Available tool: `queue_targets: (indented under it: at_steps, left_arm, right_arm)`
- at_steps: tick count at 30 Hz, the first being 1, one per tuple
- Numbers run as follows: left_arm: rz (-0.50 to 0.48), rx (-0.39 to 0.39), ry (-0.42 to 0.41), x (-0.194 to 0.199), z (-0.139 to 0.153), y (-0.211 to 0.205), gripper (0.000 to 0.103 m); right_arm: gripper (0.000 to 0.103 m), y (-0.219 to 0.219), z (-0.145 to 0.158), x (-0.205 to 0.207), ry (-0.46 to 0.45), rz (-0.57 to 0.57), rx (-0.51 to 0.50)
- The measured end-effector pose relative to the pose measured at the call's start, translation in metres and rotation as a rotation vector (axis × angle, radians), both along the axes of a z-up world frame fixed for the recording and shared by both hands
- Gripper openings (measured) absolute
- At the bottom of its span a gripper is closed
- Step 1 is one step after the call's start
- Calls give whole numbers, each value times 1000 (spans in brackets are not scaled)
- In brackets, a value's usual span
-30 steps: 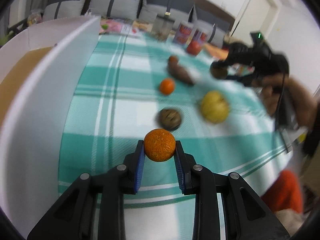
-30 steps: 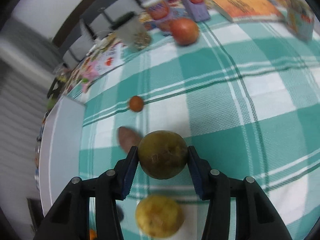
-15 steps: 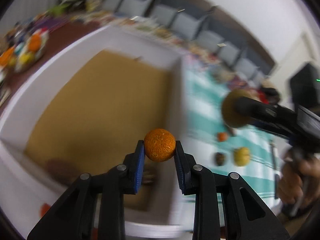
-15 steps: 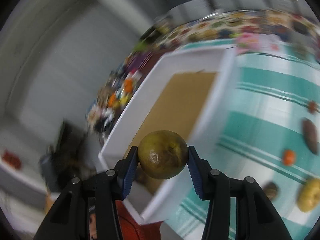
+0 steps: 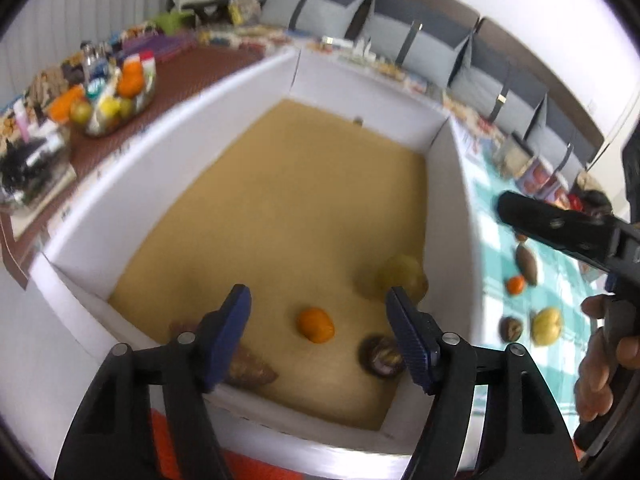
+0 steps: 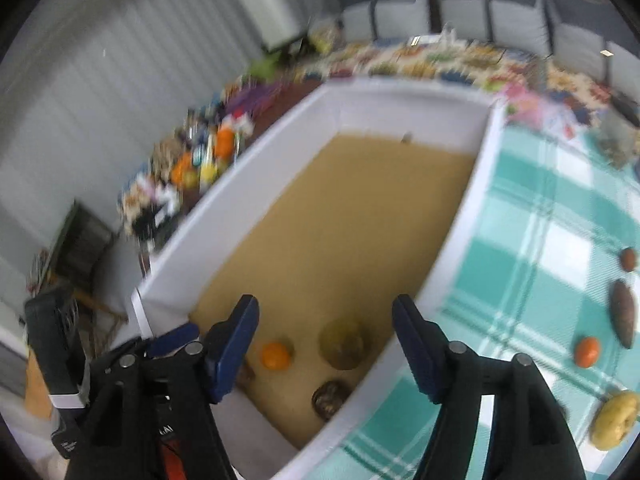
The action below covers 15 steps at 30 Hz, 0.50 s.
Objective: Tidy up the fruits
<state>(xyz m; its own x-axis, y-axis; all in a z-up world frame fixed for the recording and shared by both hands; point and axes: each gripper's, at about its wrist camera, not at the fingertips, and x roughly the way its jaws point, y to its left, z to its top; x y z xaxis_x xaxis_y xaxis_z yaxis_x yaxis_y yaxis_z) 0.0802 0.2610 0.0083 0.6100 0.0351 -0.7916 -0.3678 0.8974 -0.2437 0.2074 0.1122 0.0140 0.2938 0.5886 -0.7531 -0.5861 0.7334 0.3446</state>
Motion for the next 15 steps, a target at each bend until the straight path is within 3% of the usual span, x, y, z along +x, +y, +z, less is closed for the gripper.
queue_targets:
  at_steps: [2, 6, 11, 15]
  left_arm:
    - [-16, -5, -56, -1, 14, -7, 77]
    - [-115, -9, -127, -1, 31, -51, 79]
    - [-337, -24, -131, 0, 17, -143, 82]
    - [-488, -20, -60, -1, -34, -218, 82]
  right_arm:
    - [86, -28, 21, -4, -70, -41, 17]
    - [91, -89, 35, -25, -185, -116, 4]
    - [91, -203, -16, -70, -222, -312, -113]
    - [91, -280, -74, -107, -174, -459, -239]
